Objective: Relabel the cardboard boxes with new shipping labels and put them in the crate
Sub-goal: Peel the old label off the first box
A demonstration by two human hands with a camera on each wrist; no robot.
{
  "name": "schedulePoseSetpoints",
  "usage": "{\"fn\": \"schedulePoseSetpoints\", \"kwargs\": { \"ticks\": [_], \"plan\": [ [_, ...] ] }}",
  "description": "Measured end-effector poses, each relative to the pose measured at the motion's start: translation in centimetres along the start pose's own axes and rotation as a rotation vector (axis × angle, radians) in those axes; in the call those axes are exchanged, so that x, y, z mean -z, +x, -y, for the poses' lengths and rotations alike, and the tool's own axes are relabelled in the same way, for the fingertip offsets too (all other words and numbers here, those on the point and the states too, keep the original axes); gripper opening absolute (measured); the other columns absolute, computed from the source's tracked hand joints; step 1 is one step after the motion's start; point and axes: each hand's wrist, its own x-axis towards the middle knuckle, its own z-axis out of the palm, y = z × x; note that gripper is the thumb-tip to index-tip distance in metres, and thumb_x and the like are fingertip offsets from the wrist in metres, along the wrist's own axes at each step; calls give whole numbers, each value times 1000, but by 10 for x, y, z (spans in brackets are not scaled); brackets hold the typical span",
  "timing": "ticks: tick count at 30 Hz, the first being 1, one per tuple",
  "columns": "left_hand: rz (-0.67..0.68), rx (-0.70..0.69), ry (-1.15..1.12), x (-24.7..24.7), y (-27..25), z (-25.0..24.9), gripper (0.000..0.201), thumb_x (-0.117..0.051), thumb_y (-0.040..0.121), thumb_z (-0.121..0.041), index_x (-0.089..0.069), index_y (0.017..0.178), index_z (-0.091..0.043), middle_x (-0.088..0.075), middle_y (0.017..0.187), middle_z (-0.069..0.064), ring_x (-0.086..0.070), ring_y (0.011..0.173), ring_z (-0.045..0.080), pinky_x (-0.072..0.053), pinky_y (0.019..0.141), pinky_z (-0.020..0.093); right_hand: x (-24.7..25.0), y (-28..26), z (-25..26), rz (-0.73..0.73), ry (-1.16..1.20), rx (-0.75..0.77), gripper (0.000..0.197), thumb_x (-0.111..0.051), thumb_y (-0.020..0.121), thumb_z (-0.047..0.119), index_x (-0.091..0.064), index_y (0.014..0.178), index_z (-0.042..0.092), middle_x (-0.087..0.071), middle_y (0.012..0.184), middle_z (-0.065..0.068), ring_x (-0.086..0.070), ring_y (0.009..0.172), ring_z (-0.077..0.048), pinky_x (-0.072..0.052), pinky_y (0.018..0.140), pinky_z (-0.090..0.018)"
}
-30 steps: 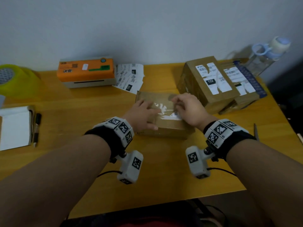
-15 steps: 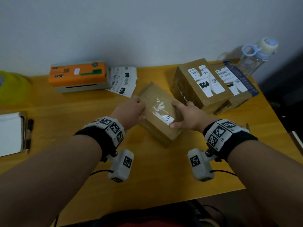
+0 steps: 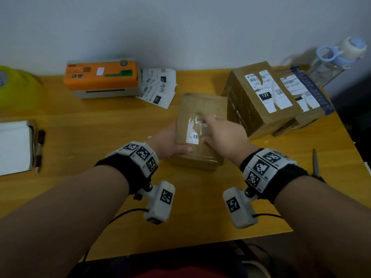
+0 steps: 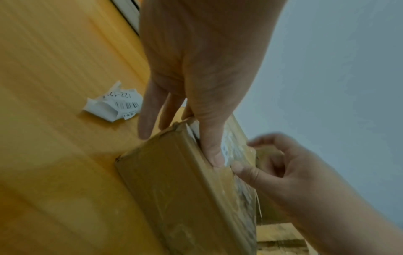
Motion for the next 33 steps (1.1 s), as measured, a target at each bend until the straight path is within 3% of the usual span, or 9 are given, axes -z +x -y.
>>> {"fn": "schedulePoseSetpoints", "kwargs": {
  "ticks": [2,4,6,9,16,21,25,29,33],
  "plan": [
    [19,-11,-15,4,1,4,80,-70,82,-27,-22,146,-20,-46,137,2,-51,106,14,-43,78,27,-2,9,0,78,-8,222,47,-52,92,20,-42,137,29,-49,127,-6,-48,116,-27,-41,91,-36],
    [17,-24,6,12,2,7,81,-67,84,-28,-19,149,-22,-42,143,3,-51,118,21,-47,85,32,-4,20,-1,169,-27,328,51,-48,92,14,-41,139,33,-43,126,-6,-41,118,-26,-34,96,-34],
    [-14,-54,49,18,3,12,76,-65,87,-26,-22,149,-26,-41,145,3,-46,126,23,-46,96,39,-3,27,-1,206,-51,357,52,-47,94,15,-38,141,35,-41,123,-5,-39,116,-24,-32,93,-31],
    [-74,-73,57,24,5,19,65,-61,90,-22,-30,146,-25,-45,142,4,-48,125,22,-48,96,41,-3,33,1,159,-143,412,51,-45,95,16,-38,140,39,-42,119,-4,-38,110,-23,-24,83,-26],
    [-126,-64,-56,31,11,27,53,-58,92,-18,-39,141,-18,-48,138,9,-54,116,20,-55,78,29,-3,51,11,176,-121,444,39,-44,97,21,-43,134,34,-45,116,-3,-38,103,-18,-25,78,-27],
    [-148,-73,-118,27,9,33,49,-58,92,-19,-44,139,-19,-55,131,6,-57,111,17,-56,82,36,-5,53,13,178,-116,489,36,-46,96,19,-47,129,32,-48,115,0,-35,98,-14,-28,81,-27],
    [-148,-67,-132,26,9,34,50,-58,92,-21,-44,140,-20,-55,132,6,-57,112,18,-55,84,39,-5,50,13,162,-97,474,12,-49,92,13,-51,93,26,-42,97,3,-30,91,-13,-40,86,-38],
    [-130,-48,-131,27,7,31,49,-57,92,-21,-43,139,-20,-57,130,4,-60,107,18,-54,87,39,0,46,16,153,-45,392,26,-55,92,23,-56,117,16,-51,112,-6,-46,105,-23,-34,87,-30],
    [-87,-43,-106,30,5,26,53,-57,92,-19,-39,142,-19,-56,131,2,-57,112,16,-48,92,29,1,40,17,128,-52,367,31,-59,90,31,-61,115,13,-52,116,-7,-49,109,-23,-31,79,-24]
  ]
}}
